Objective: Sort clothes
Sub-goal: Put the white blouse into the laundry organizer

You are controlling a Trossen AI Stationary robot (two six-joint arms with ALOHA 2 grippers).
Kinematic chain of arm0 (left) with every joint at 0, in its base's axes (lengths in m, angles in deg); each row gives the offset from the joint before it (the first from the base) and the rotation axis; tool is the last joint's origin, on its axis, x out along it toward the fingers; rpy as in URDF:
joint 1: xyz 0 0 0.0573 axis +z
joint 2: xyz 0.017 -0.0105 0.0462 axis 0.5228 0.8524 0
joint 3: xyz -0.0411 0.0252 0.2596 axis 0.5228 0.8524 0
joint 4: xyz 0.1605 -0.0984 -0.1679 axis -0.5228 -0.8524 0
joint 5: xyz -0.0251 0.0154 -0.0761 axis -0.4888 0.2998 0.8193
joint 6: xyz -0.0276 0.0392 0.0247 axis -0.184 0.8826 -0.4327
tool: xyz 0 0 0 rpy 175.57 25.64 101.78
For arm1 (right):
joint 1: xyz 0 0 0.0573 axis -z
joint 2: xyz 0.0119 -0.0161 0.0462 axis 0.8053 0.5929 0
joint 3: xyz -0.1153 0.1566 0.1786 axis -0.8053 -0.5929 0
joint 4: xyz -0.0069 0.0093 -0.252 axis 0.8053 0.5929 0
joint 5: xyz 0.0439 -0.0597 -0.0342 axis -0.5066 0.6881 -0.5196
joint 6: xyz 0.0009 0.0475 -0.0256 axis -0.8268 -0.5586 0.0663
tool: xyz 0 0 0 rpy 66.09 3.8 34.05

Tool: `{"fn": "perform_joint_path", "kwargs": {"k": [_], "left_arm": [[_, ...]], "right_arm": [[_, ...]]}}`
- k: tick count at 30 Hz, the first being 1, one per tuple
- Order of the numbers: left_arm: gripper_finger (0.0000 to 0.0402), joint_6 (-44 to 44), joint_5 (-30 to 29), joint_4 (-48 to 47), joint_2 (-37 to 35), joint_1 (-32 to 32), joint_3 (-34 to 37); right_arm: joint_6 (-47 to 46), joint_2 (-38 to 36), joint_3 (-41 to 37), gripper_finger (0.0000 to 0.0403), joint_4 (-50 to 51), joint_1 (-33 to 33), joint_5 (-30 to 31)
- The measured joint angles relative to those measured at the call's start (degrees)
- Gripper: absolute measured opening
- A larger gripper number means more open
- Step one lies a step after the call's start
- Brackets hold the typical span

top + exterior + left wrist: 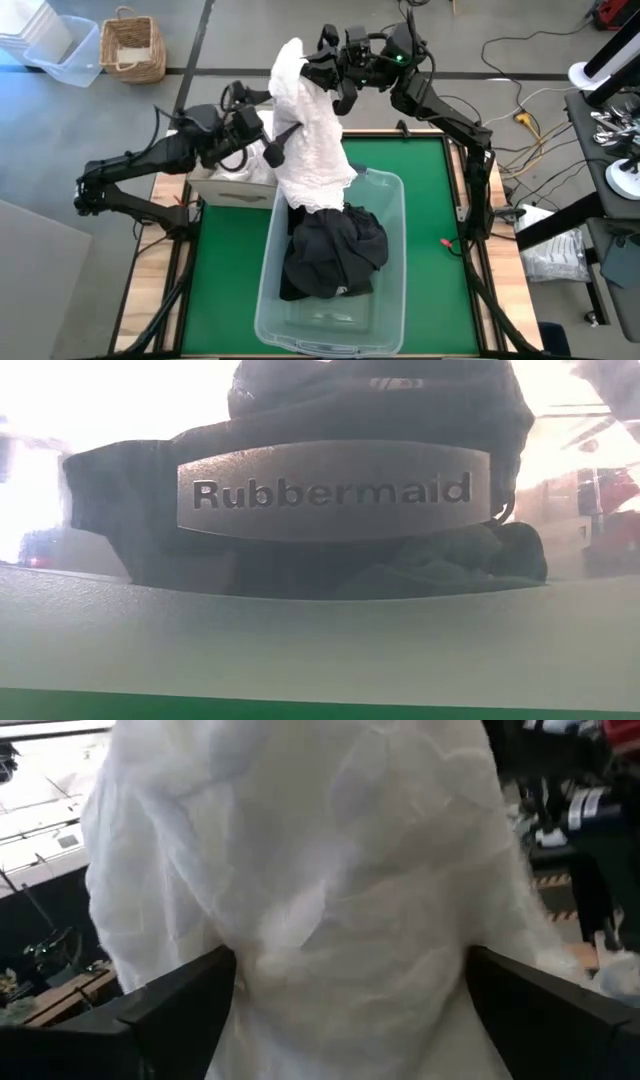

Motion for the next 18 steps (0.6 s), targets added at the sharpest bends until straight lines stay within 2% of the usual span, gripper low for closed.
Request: {"fn": "perform_joint_path", "kwargs": {"k": [3, 6, 9, 15, 16, 18], "left_arm": [[0.0349, 1.6, 1.7, -0.1, 0.7, 0.4, 0.0], [0.0303, 2.9, 2.8, -0.1, 0.9, 0.5, 0.0], [0.0228, 3.0, 2.8, -1.1, 0.4, 0.4, 0.0], [0.0031, 3.1, 2.4, -5.1, -2.6, 0.4, 0.0], [0.0018, 3.2, 2.4, -5.5, -3.2, 0.4, 0.0], [0.0017, 3.5, 1.6, -5.9, -4.6, 0.4, 0.0]], "right_arm": [[-0.9, 0.0, 0.0, 0.0013, 0.1, -0.2, -1.1], [-0.9, 0.0, 0.0, 0.0013, 0.2, -0.3, -1.1], [-0.9, 0.0, 0.0, 0.0013, 0.5, -0.1, -1.0], [-0.4, -0.9, 0.0, 0.0013, 6.8, 1.4, -0.8], [-0.4, -0.9, 0.0, 0.0013, 8.0, 1.7, -0.8], [-1.0, -1.0, 0.0, 0.0016, 10.9, 2.3, -0.7]]}}
